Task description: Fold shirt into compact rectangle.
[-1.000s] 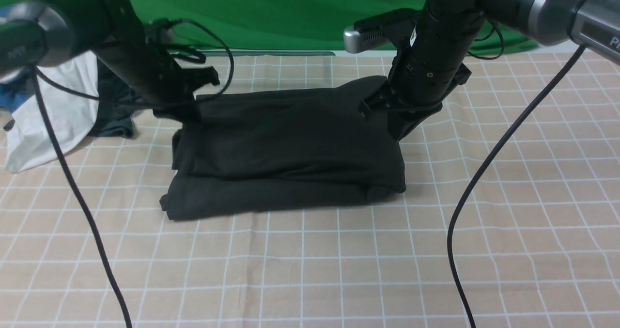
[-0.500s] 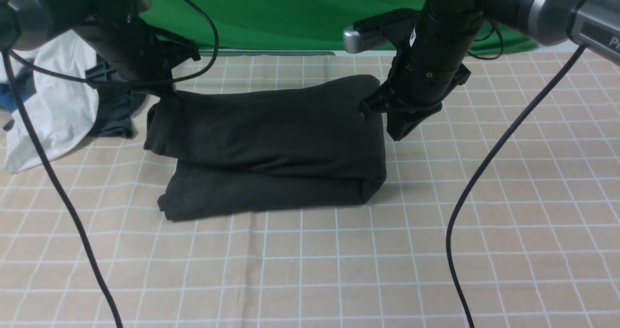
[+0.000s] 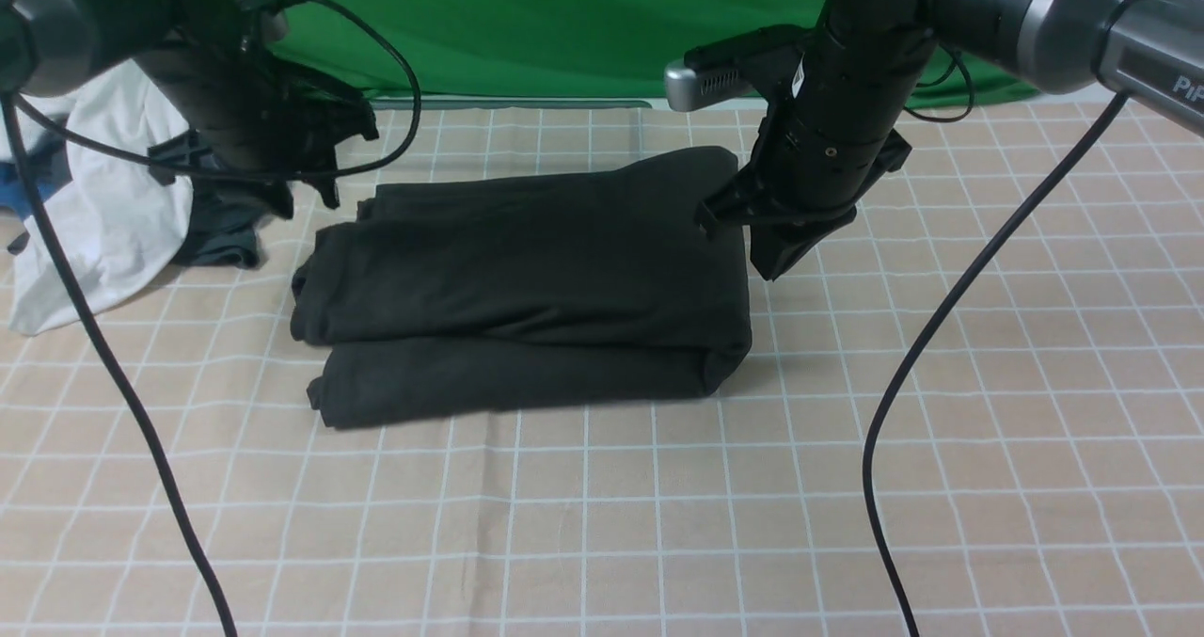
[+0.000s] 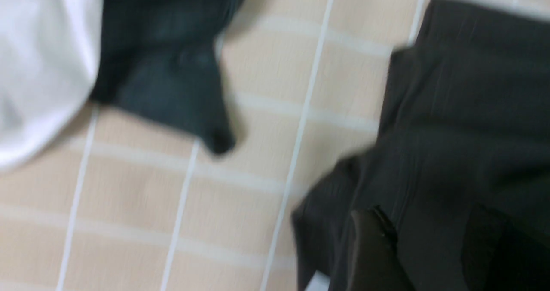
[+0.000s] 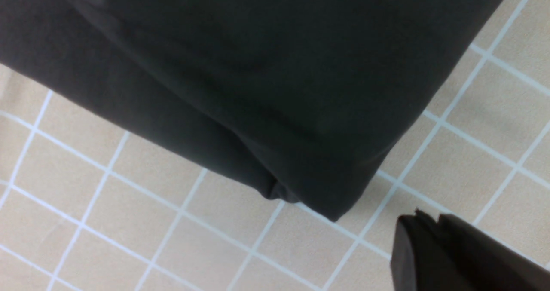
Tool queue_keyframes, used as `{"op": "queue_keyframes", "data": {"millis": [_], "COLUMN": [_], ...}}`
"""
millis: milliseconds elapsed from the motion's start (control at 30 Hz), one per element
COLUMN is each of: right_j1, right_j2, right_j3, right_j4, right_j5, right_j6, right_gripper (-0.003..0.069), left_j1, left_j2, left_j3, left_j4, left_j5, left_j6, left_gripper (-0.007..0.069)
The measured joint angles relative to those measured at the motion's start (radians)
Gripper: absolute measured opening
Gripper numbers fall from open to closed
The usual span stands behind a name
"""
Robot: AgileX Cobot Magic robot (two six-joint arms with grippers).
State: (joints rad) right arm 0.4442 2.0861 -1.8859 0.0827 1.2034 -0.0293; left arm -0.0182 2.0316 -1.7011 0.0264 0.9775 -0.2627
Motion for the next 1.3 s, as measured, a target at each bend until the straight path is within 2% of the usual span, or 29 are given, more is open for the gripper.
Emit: {"op": "queue_keyframes", "data": {"millis": [167, 567, 867, 967, 1067, 1100, 1300], "right_j1": [0.000, 0.001, 0.001, 0.001, 0.001, 0.001, 0.000], "right_j2": [0.000, 0.000, 0.000, 0.000, 0.000, 0.000, -0.002], "right_j3": [0.000, 0.000, 0.000, 0.000, 0.000, 0.000, 0.000], "right_j4": [0.000, 0.000, 0.000, 0.000, 0.000, 0.000, 0.000], "right_j5": [0.001, 0.004, 0.007, 0.009, 0.012, 0.012, 0.014], "right_j6": [-0.001, -0.001, -0.001, -0.001, -0.001, -0.006, -0.040], "right_gripper": [0.0091, 0.0106, 0.0113, 0.0119, 0.0123, 0.0123, 0.0123], "left_j1": [0.000, 0.000, 0.000, 0.000, 0.000, 0.000, 0.000], "left_j2": [-0.006, 0.003, 0.052, 0.056, 0.056, 0.056, 0.004], "left_j3": [0.063, 0.143, 0.143, 0.143, 0.143, 0.143, 0.143], "left_j4": [0.000, -0.037, -0.040, -0.044, -0.070, -0.070, -0.049], "left_j5": [0.087, -0.028, 0.001, 0.018, 0.051, 0.054, 0.077], "left_j6": [0.000, 0.013, 0.035, 0.042, 0.081, 0.086, 0.089], "left_gripper": [0.0304, 0.0304, 0.0298, 0.0250, 0.0081, 0.0056, 0.0044]}}
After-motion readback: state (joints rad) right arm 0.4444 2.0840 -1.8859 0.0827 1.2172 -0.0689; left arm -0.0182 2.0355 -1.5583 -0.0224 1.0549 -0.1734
